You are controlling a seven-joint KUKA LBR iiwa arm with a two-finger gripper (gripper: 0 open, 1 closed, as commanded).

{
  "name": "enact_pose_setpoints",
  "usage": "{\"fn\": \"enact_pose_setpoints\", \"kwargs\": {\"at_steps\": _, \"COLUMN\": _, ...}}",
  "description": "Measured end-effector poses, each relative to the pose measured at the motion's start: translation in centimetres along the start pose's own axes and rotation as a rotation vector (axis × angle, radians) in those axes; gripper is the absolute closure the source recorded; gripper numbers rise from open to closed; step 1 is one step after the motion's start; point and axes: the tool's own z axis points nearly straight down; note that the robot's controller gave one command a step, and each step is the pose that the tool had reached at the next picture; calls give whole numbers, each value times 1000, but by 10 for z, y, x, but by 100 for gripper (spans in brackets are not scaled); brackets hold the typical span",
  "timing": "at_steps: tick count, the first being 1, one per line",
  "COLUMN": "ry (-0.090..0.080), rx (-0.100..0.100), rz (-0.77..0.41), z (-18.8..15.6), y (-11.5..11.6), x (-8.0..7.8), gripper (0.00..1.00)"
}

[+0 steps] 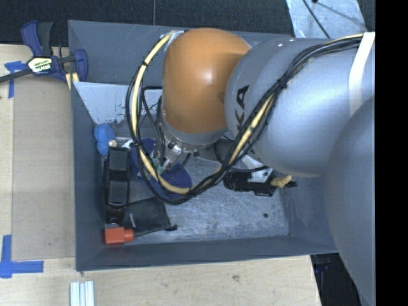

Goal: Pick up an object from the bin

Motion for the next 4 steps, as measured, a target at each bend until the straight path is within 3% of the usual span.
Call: {"fn": "enact_pose_setpoints", "kwargs": {"at_steps": 4, "ry": 1, "rx": 2, "rz": -2, "z": 0, "y": 0, "x": 1, "gripper": 100}}
